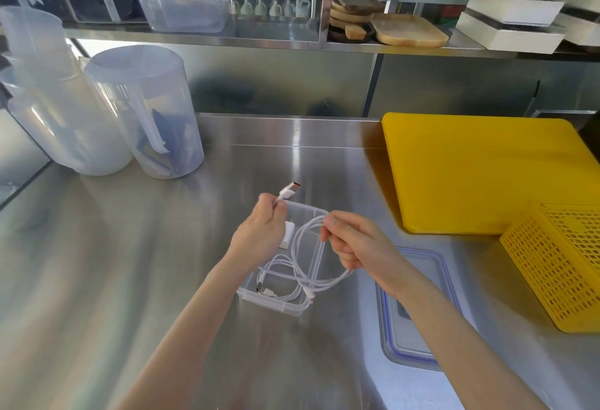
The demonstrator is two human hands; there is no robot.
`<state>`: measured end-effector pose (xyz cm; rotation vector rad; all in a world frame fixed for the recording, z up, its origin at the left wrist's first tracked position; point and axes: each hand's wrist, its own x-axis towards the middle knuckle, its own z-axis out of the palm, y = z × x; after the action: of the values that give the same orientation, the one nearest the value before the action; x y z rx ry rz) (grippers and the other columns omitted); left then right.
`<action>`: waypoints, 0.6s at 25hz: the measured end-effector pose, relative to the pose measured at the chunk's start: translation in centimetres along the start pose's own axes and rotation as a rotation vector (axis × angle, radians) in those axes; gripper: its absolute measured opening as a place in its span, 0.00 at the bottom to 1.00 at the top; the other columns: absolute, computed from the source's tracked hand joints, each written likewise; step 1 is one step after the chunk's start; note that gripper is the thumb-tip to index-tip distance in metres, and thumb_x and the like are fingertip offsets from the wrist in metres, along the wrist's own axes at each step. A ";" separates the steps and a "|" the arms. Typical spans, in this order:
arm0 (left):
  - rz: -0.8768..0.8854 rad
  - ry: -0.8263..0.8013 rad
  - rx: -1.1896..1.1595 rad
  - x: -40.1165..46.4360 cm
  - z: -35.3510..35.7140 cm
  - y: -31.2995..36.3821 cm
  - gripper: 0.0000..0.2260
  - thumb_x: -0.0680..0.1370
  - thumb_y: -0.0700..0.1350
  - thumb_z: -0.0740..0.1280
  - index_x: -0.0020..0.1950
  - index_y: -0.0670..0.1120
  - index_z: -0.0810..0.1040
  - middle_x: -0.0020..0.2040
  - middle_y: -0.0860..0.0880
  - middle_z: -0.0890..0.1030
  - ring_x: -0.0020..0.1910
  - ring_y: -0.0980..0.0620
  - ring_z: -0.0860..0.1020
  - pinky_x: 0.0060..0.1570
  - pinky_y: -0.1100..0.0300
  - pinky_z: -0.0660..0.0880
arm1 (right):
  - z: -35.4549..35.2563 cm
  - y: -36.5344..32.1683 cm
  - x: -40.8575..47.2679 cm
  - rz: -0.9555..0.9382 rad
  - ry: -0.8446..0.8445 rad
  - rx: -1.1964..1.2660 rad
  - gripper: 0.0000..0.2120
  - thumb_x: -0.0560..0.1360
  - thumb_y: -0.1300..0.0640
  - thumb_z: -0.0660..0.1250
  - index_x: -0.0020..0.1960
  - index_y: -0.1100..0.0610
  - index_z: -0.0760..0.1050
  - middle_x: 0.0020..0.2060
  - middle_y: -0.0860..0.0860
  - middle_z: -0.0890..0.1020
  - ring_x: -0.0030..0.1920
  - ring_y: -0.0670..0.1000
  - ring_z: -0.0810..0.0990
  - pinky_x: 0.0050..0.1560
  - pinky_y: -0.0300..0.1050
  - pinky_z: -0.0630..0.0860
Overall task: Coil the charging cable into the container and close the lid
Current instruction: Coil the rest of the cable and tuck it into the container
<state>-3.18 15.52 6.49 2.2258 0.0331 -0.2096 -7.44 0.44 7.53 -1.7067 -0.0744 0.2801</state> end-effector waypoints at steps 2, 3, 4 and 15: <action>0.032 -0.102 0.054 -0.7 0.6 0.1 0.17 0.81 0.49 0.48 0.53 0.45 0.74 0.54 0.47 0.77 0.54 0.44 0.74 0.57 0.52 0.67 | 0.0 -0.1 0.1 -0.002 0.001 0.026 0.16 0.79 0.56 0.55 0.35 0.57 0.72 0.22 0.47 0.62 0.22 0.44 0.58 0.21 0.33 0.57; 0.013 -0.159 -0.017 -0.8 0.7 0.0 0.20 0.80 0.52 0.47 0.48 0.48 0.78 0.52 0.49 0.78 0.53 0.47 0.74 0.58 0.53 0.67 | -0.1 0.0 0.1 0.002 0.014 0.038 0.16 0.79 0.56 0.55 0.35 0.57 0.72 0.22 0.47 0.62 0.22 0.44 0.58 0.21 0.33 0.57; -0.010 -0.208 -0.105 -1.0 0.8 -0.1 0.23 0.80 0.55 0.46 0.43 0.51 0.79 0.49 0.50 0.80 0.52 0.49 0.75 0.58 0.55 0.67 | -0.2 0.1 0.2 0.012 0.036 0.045 0.16 0.79 0.56 0.55 0.35 0.56 0.72 0.22 0.47 0.62 0.22 0.44 0.58 0.21 0.33 0.58; 0.225 -0.238 -0.239 -2.3 1.7 -0.7 0.21 0.79 0.54 0.54 0.29 0.51 0.74 0.32 0.50 0.74 0.35 0.50 0.70 0.39 0.67 0.67 | -0.8 0.3 0.4 0.046 0.138 0.224 0.05 0.77 0.55 0.60 0.44 0.53 0.71 0.21 0.44 0.65 0.21 0.42 0.59 0.20 0.32 0.58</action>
<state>-5.72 14.71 5.26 1.9359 -0.3050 -0.3265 -6.88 -0.25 7.24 -1.5022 0.0952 0.1962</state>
